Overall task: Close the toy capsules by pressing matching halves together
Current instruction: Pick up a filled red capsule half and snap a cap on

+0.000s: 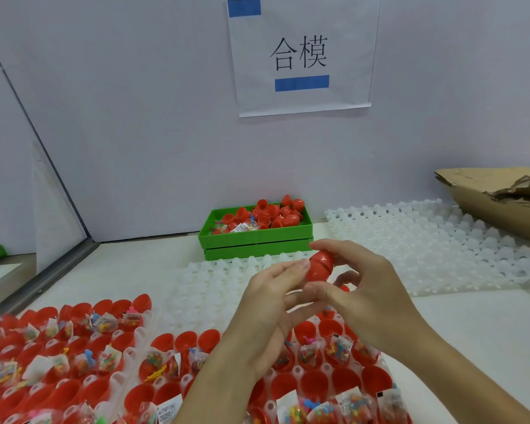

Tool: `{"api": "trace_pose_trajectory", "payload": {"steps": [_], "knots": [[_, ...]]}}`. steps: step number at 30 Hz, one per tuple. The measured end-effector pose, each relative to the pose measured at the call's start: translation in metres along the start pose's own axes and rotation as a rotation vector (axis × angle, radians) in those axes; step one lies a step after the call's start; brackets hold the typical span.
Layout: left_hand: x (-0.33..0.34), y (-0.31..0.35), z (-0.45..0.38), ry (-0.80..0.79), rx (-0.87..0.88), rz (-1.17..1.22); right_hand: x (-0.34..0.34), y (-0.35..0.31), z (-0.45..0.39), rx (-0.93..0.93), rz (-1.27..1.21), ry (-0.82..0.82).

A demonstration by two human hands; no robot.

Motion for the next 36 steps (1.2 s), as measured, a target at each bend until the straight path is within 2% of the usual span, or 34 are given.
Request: {"api": "trace_pose_trajectory", "payload": {"steps": [4,9,16,19,21,23,26,28,30,34,36], "knots": [[-0.001,-0.002,-0.001,0.031,0.027,-0.037,0.001,0.000,0.001,-0.067,0.074,-0.051],[-0.004,0.004,-0.002,0.081,0.083,-0.011,-0.005,0.002,-0.002,-0.037,-0.033,-0.093],[0.001,0.025,-0.010,0.190,0.375,-0.339,0.009,-0.011,-0.022,-0.134,0.057,-0.015],[0.002,0.052,-0.031,0.189,0.418,-0.393,0.021,-0.016,-0.053,-0.149,0.061,0.024],[-0.002,0.070,-0.048,0.127,0.405,-0.413,0.032,-0.019,-0.079,-0.108,0.088,0.052],[-0.010,0.086,-0.068,0.090,0.428,-0.553,0.044,-0.019,-0.107,-0.054,0.129,0.025],[-0.027,0.105,-0.100,0.135,0.518,-0.861,0.068,-0.015,-0.139,0.097,0.071,-0.087],[-0.034,0.114,-0.120,0.196,0.636,-1.079,0.083,-0.007,-0.156,0.186,0.015,-0.099],[-0.038,0.119,-0.135,0.222,0.712,-1.157,0.097,0.002,-0.171,0.240,-0.014,-0.086],[-0.048,0.118,-0.161,0.213,0.642,-1.178,0.117,0.017,-0.189,0.343,0.018,-0.120],[-0.054,0.117,-0.172,0.204,0.566,-1.284,0.121,0.021,-0.196,0.281,0.216,-0.137]]}}
Point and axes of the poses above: each hand's wrist, its own z-axis away from the middle knuckle, its own x-axis out of the palm, y = z × x, the point moved 2 cm from there along -z, towards the middle knuckle, and after that the axes turned 11 degrees about y, right-handed, at the moved point
